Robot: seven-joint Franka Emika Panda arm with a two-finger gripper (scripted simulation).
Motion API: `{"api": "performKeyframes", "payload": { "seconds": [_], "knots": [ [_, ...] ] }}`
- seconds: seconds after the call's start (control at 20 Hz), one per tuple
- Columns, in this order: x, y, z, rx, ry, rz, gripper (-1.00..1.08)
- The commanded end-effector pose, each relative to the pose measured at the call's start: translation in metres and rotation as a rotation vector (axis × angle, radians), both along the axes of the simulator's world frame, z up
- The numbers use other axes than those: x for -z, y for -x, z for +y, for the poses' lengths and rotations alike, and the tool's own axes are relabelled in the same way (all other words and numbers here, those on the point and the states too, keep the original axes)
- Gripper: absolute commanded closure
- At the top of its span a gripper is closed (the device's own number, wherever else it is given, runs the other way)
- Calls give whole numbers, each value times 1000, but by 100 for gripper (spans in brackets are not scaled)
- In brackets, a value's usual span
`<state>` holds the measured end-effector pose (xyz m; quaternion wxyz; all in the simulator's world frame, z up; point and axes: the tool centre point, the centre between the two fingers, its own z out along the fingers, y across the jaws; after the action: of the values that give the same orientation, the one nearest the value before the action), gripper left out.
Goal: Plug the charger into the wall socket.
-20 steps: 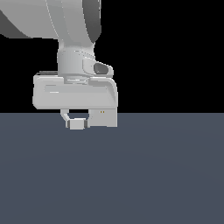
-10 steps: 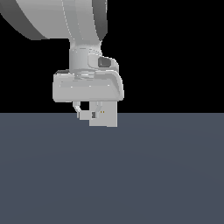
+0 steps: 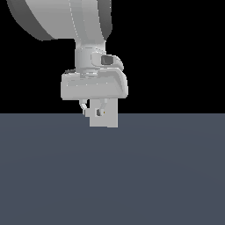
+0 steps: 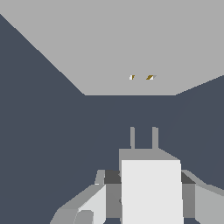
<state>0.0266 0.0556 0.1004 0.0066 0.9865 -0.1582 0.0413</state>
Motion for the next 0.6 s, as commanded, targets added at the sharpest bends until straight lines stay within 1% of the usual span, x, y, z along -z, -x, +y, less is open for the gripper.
{"api": "performKeyframes", "payload": {
  "seconds": [0.0,0.55],
  "knots": [
    [0,0,-1,6,0,0,108],
    [1,-1,-1,-2,0,1,108]
  ]
}}
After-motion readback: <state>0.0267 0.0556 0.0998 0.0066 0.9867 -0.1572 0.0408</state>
